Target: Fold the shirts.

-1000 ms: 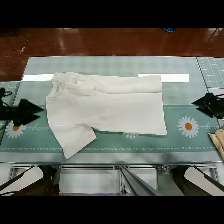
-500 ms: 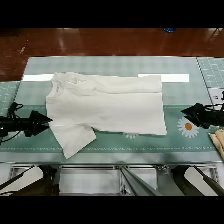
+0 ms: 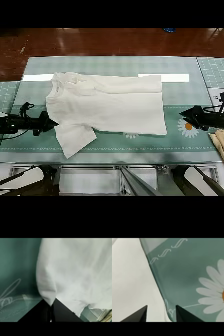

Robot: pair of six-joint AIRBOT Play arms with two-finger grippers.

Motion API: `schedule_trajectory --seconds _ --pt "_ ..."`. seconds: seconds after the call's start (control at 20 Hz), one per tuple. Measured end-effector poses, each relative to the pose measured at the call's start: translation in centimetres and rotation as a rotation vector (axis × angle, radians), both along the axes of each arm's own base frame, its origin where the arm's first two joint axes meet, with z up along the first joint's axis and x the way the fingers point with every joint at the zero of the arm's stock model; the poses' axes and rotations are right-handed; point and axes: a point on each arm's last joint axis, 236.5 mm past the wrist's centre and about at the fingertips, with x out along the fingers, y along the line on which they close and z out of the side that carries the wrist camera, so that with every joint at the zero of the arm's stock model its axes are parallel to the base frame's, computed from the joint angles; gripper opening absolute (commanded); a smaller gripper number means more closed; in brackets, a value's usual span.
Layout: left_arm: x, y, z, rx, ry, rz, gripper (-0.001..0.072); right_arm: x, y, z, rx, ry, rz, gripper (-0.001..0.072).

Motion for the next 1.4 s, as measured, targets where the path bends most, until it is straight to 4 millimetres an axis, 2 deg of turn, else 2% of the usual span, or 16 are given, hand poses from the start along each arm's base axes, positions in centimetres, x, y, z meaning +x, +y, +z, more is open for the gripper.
schedule_trajectory --seconds 0.25,0.45,0.6,0.65,0.7,0.75,0.85,1.0,1.1,1.15,1.25,1.35,1.4 --pt "0.2 -0.3 0.0 0.002 -0.019 -0.025 0.0019 -3.1 1.9 -2.9 0.058 0.135 0.001 0.0411" --pt "0.2 -0.4 0.1 0.000 -0.025 -0.034 0.0019 -5.0 5.6 -4.7 0.100 0.238 0.132 0.0409" --pt "0.2 -0.4 0.1 -0.001 -0.025 -0.035 0.0019 -5.5 8.2 -5.7 0.111 0.288 0.207 0.0406" --pt "0.2 -0.4 0.1 -0.002 -0.025 -0.036 0.0019 -5.3 9.0 -5.9 0.121 0.293 0.214 0.0345" --pt "0.2 -0.4 0.1 -0.002 -0.025 -0.036 0.0019 -5.0 9.5 -6.2 0.122 0.290 0.217 0.0167" --pt "0.2 -0.5 0.1 -0.003 -0.025 -0.037 0.0019 -4.4 9.7 -6.5 0.108 0.278 0.219 0.0021" --pt "0.5 -0.3 0.4 -0.003 -0.034 -0.042 0.0019 -2.4 9.9 -6.0 0.088 0.213 0.234 0.0023" --pt "2.4 0.2 2.6 -0.006 -0.100 -0.064 0.0019 1.5 10.3 -2.2 0.087 0.093 0.301 0.0022" --pt "5.3 0.6 6.2 -0.021 -0.205 -0.056 0.0019 5.1 9.9 1.8 0.057 -0.020 0.339 0.0022" --pt "7.1 0.7 8.6 -0.033 -0.280 -0.040 0.0018 7.2 9.5 4.7 0.031 -0.097 0.354 0.0022" --pt "11.2 0.9 16.0 -0.057 -0.495 -0.011 0.0018 10.9 8.9 11.5 -0.035 -0.264 0.377 0.0022" --pt "13.7 0.9 25.2 -0.038 -0.750 -0.016 0.0018 13.7 8.3 20.4 -0.132 -0.472 0.383 0.0022" --pt "14.1 0.9 29.7 0.004 -0.870 -0.021 0.0018 14.2 8.1 25.4 -0.189 -0.582 0.384 0.0022"
